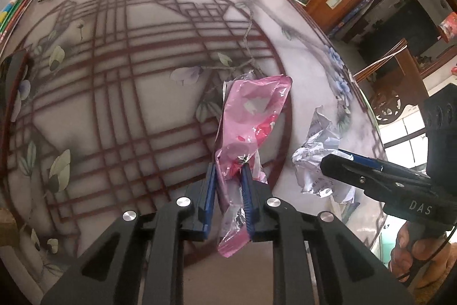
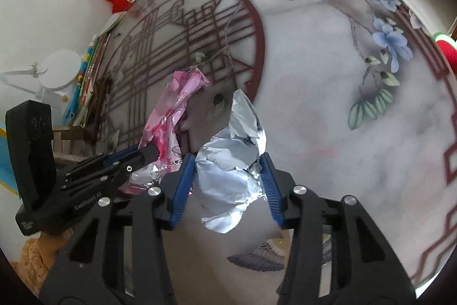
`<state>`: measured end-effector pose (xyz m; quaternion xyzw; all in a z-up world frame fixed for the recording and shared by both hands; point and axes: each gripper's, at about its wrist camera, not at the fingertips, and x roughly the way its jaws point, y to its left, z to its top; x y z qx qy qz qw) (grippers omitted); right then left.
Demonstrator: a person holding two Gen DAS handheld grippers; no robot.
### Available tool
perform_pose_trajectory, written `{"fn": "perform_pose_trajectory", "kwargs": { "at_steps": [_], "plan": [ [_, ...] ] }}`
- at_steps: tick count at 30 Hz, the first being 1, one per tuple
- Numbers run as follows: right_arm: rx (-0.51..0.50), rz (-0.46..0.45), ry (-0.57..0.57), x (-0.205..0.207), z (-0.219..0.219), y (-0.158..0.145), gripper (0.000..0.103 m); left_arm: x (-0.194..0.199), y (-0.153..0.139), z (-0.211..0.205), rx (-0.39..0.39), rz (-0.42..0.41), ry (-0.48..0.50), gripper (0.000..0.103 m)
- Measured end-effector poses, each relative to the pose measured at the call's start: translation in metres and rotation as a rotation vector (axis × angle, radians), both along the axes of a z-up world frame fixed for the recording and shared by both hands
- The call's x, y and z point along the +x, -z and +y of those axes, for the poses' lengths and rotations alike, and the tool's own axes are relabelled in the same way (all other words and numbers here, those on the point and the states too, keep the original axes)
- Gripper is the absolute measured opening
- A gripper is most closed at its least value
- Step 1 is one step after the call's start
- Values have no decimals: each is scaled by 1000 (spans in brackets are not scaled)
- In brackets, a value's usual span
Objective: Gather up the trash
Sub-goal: 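Grasp the pink wrapper with the left tool while the right tool grasps the silver foil, then carry the pink wrapper and foil to the red bucket and open both tools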
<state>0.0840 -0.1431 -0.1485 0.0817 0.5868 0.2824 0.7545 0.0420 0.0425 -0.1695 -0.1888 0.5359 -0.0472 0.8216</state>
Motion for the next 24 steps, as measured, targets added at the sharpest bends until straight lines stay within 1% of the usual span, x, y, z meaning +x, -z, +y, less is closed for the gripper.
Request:
{"fn": "perform_pose_trajectory", "kwargs": {
  "at_steps": [4, 7, 11, 15, 19, 24],
  "plan": [
    [30, -45, 20, -3, -10, -15, 45, -2, -12, 5, 11, -30, -21, 15],
    [41, -88, 39, -3, -19, -29, 45, -3, -29, 7, 23, -71, -32, 15],
    [82, -126, 77, 0, -35, -42, 45, -1, -52, 1, 37, -132, -26, 15],
    [87, -161, 107, 3, -53, -55, 45, 2, -71, -11, 44, -178, -10, 15],
    [79, -199, 127, 5, -70, -65, 45, 9, -82, -26, 40, -207, 9, 15],
    [76, -215, 148, 7, -87, -68, 45, 14, -86, -45, 34, -213, 25, 15]
  ]
}}
